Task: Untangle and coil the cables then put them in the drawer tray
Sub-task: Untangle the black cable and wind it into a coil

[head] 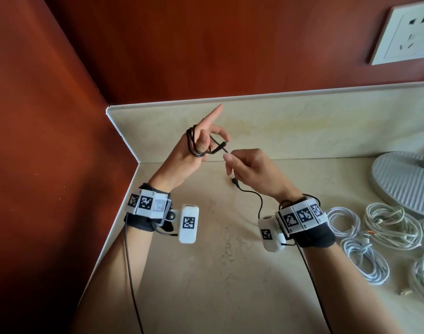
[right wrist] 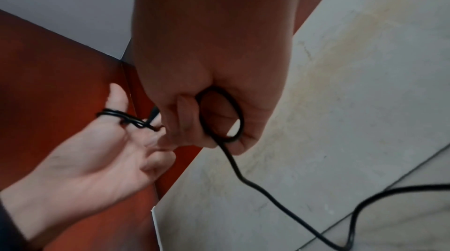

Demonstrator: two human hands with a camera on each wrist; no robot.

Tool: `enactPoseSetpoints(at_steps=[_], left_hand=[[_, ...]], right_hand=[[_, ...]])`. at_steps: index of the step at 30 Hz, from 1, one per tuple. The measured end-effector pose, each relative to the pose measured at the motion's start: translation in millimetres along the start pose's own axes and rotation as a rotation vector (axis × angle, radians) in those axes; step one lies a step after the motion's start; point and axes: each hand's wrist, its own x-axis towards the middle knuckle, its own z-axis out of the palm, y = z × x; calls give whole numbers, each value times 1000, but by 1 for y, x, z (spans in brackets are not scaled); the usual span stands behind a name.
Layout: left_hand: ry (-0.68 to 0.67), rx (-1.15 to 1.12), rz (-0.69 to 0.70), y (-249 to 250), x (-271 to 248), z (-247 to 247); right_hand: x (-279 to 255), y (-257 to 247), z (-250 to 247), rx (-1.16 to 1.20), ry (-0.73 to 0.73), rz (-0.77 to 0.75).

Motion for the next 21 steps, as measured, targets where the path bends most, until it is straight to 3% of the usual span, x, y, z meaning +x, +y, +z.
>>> enactPoseSetpoints(at_steps=[5, 9, 14, 17, 21], left_hand=[[168, -161, -118, -19, -1, 4], [257, -259, -197, -25, 1, 5], [301, -302, -257, -29, 6, 7], [346, -323, -268, -33, 7, 6], [411, -354, -272, -33, 11, -1]], right_hand=[[0, -4, 5, -215, -128, 37], [1, -2, 11, -465, -151, 43], [1, -2, 17, -670, -201, 34], [-2, -7, 22, -821, -254, 147], [-3, 1, 17, -620, -341, 310]])
